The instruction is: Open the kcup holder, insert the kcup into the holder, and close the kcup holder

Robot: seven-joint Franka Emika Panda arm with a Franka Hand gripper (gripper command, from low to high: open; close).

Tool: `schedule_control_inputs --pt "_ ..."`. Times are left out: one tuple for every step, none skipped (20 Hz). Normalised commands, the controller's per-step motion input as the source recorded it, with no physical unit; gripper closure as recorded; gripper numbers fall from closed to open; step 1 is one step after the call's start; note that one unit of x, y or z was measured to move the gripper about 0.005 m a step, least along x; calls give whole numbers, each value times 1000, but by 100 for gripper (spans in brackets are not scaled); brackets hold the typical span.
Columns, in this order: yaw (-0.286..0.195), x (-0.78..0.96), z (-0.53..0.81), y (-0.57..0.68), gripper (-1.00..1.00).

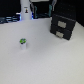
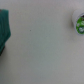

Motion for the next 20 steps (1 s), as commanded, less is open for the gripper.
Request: schedule_control_inputs --pt "-180 -199 153 468 -100" --pt "-182 -211 154 460 -100" --pt "-178 -217 157 447 -100" --pt "-165 -196 126 318 -100" --pt "-179 -223 161 448 -100" --pt "-189 -213 161 531 -100" --pt "-195 -203 159 571 -100" --pt "-203 -197 120 592 -100" --pt "-208 -181 41 622 -100" --pt "-213 -152 29 669 -100" --pt "-219 -152 19 667 -100" --pt "-219 -137 13 678 -100" --pt "-222 -137 11 673 -100" --pt "-223 -145 9 670 -100" --pt "-223 -147 8 672 -100" --pt "-219 -154 5 678 -100" --pt "-217 -162 4 685 -100" --pt "-216 -167 4 688 -100" --pt "-214 -173 5 688 -100" --pt "-191 -196 5 722 -100"
